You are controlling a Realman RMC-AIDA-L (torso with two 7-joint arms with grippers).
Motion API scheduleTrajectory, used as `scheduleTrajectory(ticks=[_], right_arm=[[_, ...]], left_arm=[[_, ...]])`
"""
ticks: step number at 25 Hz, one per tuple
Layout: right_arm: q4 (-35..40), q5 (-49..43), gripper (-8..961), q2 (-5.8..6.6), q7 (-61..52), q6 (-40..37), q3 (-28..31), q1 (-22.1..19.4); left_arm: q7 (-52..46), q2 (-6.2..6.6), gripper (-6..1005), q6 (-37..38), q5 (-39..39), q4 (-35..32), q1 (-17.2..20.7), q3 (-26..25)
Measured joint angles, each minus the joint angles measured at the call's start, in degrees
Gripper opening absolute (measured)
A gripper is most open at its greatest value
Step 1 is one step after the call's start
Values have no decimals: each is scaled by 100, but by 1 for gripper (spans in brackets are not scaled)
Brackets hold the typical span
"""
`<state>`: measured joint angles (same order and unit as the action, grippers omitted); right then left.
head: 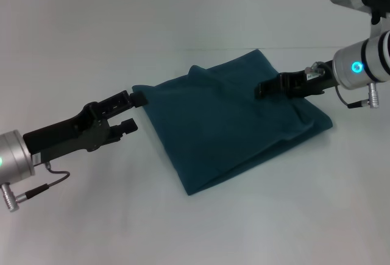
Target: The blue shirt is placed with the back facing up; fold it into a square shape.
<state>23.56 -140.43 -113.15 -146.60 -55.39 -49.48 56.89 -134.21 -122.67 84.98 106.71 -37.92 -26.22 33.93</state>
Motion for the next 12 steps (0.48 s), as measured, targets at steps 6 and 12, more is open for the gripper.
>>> scheduleTrajectory(ticks=[6, 12], right_arm=[[-22, -16, 716, -127, 2, 59, -111, 40], [-73, -21, 714, -139, -51, 114, -202, 53]], left_arm=[[36, -22, 947, -79, -4, 4, -14, -1], [63, -35, 947, -81, -54, 20, -14, 0]])
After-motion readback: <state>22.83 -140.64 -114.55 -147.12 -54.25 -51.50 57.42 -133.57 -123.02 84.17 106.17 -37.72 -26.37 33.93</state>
